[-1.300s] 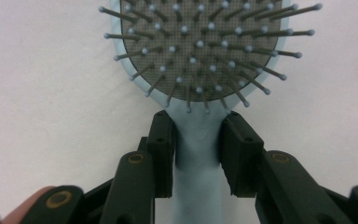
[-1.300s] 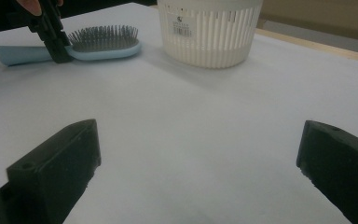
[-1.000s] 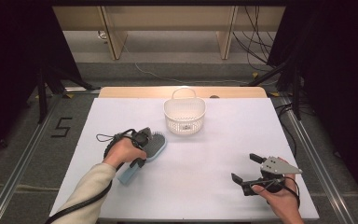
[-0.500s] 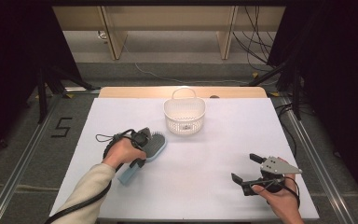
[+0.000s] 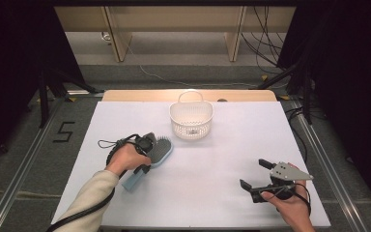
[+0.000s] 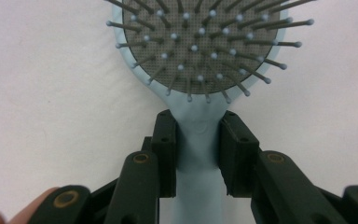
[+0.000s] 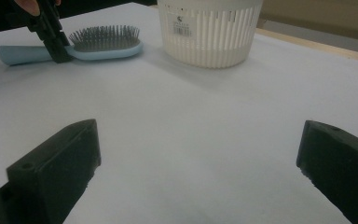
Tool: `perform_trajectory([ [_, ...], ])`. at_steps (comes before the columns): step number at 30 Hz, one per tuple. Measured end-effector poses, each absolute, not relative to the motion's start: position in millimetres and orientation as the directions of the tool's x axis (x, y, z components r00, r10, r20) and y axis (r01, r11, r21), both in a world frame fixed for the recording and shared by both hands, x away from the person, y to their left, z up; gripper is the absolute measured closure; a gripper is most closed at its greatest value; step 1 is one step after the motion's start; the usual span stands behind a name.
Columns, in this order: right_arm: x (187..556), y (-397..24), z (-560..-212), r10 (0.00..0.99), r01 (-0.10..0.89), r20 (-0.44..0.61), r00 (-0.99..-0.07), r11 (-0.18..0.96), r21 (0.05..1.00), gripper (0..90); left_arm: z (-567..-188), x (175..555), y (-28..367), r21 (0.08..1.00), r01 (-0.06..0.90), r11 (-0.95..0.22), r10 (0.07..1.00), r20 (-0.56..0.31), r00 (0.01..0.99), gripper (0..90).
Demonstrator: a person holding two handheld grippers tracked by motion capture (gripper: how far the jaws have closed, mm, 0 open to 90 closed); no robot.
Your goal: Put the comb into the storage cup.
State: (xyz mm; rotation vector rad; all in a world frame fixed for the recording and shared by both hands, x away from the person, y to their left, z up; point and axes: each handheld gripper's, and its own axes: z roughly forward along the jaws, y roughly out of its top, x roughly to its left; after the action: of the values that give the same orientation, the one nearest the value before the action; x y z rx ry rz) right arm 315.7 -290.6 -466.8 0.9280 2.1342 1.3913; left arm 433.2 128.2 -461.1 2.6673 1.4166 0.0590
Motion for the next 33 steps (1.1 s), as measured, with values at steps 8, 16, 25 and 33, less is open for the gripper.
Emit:
perform_trajectory([
  [8, 316, -291, -467, 0.728, 0.300, 0.006, -0.685, 0.274, 0.914, 0.3, -461, 433, 130, 0.132, 0.824, -0.551, 0.828, -0.037, 0.560, 69.8],
  [16, 315, -291, -467, 0.730, 0.300, 0.007, -0.684, 0.272, 0.914, 0.3, -461, 433, 134, 0.153, 0.827, -0.540, 0.835, -0.029, 0.550, 69.9],
  [25, 315, -291, -466, 0.728, 0.297, 0.005, -0.685, 0.273, 0.915, 0.3, -459, 433, 138, 0.169, 0.831, -0.530, 0.842, -0.012, 0.539, 69.9],
  [33, 315, -291, -466, 0.728, 0.297, 0.004, -0.685, 0.275, 0.915, 0.3, -453, 431, 139, 0.222, 0.828, -0.516, 0.848, -0.005, 0.530, 69.9],
])
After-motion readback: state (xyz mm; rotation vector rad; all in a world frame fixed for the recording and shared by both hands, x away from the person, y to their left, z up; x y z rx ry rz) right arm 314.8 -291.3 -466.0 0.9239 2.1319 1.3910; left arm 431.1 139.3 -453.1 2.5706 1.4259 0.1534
